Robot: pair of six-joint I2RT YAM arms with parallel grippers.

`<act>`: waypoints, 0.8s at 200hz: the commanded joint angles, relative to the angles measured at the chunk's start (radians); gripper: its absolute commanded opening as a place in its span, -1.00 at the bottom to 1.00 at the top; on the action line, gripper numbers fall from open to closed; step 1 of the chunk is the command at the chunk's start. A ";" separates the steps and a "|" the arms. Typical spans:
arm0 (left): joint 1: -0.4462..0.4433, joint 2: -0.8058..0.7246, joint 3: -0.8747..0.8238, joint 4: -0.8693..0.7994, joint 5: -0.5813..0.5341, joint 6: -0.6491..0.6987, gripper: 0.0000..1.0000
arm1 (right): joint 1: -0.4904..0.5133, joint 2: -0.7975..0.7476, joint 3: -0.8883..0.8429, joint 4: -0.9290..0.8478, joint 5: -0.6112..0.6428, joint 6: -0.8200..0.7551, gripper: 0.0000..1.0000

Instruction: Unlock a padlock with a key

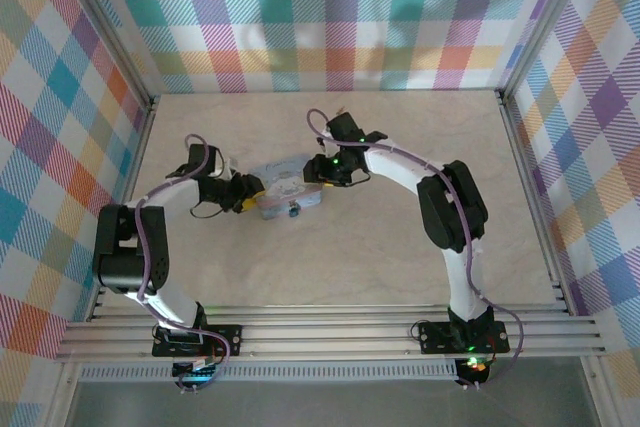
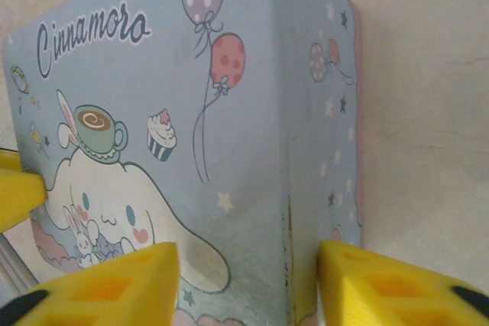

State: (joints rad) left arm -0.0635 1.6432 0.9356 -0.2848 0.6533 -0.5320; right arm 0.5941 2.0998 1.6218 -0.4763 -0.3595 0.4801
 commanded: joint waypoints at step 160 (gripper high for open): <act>-0.525 0.549 0.727 -0.057 -0.123 -0.174 -0.14 | -0.374 -0.414 -0.491 -0.023 -0.002 -0.105 -0.21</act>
State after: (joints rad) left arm -0.4805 2.1204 1.5978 -0.3367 0.4889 -0.6441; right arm 0.2401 1.7351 1.1675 -0.4934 -0.3180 0.4366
